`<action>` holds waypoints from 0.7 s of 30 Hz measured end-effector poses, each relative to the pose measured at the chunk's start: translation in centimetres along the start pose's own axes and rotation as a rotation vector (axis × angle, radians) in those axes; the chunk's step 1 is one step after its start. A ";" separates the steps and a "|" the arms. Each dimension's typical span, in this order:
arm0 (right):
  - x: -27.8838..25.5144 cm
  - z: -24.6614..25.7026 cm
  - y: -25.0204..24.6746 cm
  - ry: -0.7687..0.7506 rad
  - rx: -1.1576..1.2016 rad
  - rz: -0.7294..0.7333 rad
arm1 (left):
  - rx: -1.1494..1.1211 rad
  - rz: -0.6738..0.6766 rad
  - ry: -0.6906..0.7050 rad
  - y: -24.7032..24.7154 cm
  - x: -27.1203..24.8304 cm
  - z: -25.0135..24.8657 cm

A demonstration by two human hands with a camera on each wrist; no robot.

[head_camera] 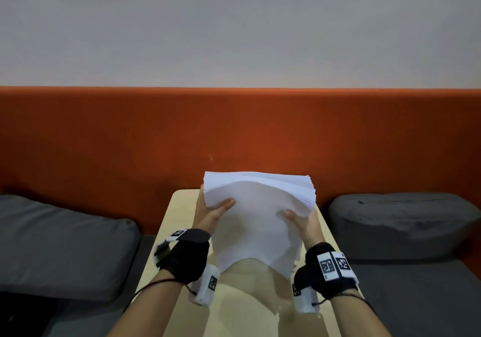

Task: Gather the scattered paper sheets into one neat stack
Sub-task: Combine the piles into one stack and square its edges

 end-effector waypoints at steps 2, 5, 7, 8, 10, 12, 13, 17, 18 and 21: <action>0.1 -0.5 0.1 0.042 -0.002 0.000 | -0.003 0.002 -0.011 -0.4 0.1 -0.1; -0.3 -1.3 0.0 0.105 -0.015 -0.018 | 0.016 0.018 -0.018 -0.4 0.2 0.1; -0.1 -0.8 0.3 0.119 -0.042 0.002 | 0.019 0.019 -0.023 -0.1 0.3 -0.1; 0.1 0.1 0.4 0.095 -0.071 -0.009 | 0.011 0.020 -0.025 -0.1 0.3 -0.1; 0.7 2.9 0.0 -0.011 -0.249 -0.087 | 0.005 0.026 -0.027 -0.1 0.4 0.1; 1.4 6.7 0.1 -0.099 -0.586 -0.118 | -0.005 0.030 -0.025 -0.3 0.6 0.2; 1.7 8.4 0.8 -0.084 -0.827 -0.076 | -0.005 0.041 -0.031 -0.3 0.6 0.3; 3.1 10.0 6.0 0.207 -1.702 0.271 | -0.036 0.068 -0.022 -0.3 0.4 0.4; 3.3 9.6 7.4 0.197 -1.735 0.306 | -0.038 0.071 -0.012 -0.3 0.2 0.2; 3.4 8.9 10.0 0.091 -1.662 0.299 | -0.036 0.074 0.007 -0.4 -0.3 0.1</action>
Point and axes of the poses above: each hand's wrist, its own x-axis towards the middle knuckle, its own y-axis out of the palm, z = x × y, the point moved 3 cm from there along x, towards the middle knuckle, and after that the axes turned 13 degrees about z, right-handed, at the moved point
